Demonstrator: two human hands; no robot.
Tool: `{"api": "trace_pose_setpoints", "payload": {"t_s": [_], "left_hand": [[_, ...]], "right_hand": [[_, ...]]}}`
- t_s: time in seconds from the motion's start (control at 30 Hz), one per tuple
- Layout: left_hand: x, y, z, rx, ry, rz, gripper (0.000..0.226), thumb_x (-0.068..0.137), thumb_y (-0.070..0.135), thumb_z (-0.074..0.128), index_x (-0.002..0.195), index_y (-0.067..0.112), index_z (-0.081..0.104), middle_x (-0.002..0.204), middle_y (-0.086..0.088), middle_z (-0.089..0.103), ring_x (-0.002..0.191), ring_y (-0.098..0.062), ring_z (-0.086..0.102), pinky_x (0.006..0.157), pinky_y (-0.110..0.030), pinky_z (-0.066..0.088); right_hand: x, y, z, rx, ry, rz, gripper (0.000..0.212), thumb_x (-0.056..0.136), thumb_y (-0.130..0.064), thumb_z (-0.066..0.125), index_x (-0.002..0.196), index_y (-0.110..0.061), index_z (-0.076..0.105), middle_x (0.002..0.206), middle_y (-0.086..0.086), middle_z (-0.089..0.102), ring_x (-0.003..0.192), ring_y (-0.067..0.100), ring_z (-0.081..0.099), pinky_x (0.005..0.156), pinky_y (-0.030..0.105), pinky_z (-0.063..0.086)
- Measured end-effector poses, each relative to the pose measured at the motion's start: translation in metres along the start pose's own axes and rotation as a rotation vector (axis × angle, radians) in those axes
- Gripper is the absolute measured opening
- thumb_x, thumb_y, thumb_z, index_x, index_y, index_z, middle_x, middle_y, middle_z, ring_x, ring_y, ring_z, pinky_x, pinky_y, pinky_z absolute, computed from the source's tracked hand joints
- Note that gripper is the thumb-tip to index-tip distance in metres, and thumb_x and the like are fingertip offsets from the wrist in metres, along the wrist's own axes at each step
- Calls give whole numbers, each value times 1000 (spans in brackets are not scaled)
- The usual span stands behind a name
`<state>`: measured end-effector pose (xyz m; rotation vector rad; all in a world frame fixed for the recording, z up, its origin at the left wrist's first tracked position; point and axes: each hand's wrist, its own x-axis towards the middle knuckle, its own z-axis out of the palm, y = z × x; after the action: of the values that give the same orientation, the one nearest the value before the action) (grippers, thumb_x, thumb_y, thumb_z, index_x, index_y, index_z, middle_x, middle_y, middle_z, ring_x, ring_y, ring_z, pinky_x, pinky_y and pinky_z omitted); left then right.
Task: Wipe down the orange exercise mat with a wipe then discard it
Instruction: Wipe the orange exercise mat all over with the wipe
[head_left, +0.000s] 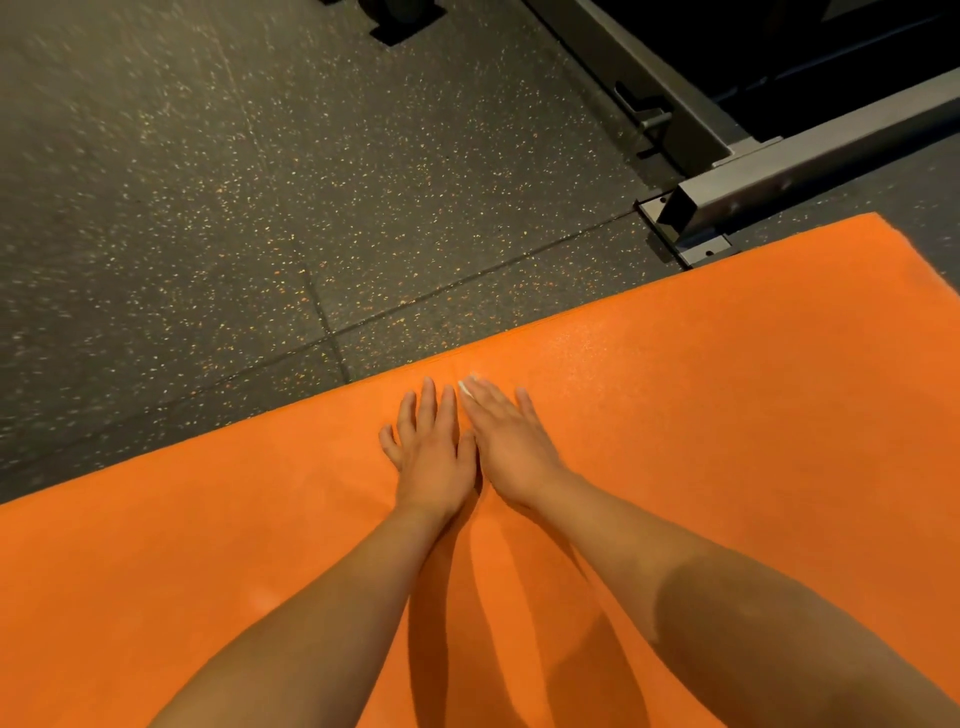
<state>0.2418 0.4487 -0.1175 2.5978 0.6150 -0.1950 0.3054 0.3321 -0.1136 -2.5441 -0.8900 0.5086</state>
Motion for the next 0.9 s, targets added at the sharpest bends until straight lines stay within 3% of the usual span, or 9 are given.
{"api": "trace_pose_setpoints", "payload": {"t_s": [0.17,0.4,0.6,0.7,0.9], "left_hand": [[-71,4,14,-39,60,-37,65,93,45,30,155,29,32,166,8,18,150,-21,13,117,-47,8],[-176,4,36,-59,3,-65,59,97,40,28,154,26,37,165,4,22,152,-26,15,117,-50,13],[-274,-5,23,-38,-156,-33,68,91,44,24,155,23,36,166,-4,17,152,-32,13,121,-44,9],[-323,-9,14,3,-232,-40,59,100,41,36,157,28,28,168,-3,8,151,-33,9,121,-43,7],[-394,-12,6,57,-300,13,56,101,42,45,154,30,33,166,2,16,150,-29,11,121,-41,12]], "right_hand": [[-61,-8,12,-7,-35,-13,58,106,-21,35,162,-26,18,169,-13,8,155,5,-3,125,46,-9],[-169,-17,26,88,-111,-27,52,109,-23,33,160,-32,26,166,-19,16,155,5,-2,122,42,-11],[-237,-25,49,176,-163,-12,54,105,-9,37,157,-23,37,166,-11,22,154,12,16,126,41,7],[-277,-35,58,219,-152,8,45,106,-14,40,150,-14,48,163,0,33,151,20,29,123,41,20],[-364,-59,64,240,-232,61,45,105,-6,44,149,-10,49,162,2,33,151,20,29,123,24,14]]}}
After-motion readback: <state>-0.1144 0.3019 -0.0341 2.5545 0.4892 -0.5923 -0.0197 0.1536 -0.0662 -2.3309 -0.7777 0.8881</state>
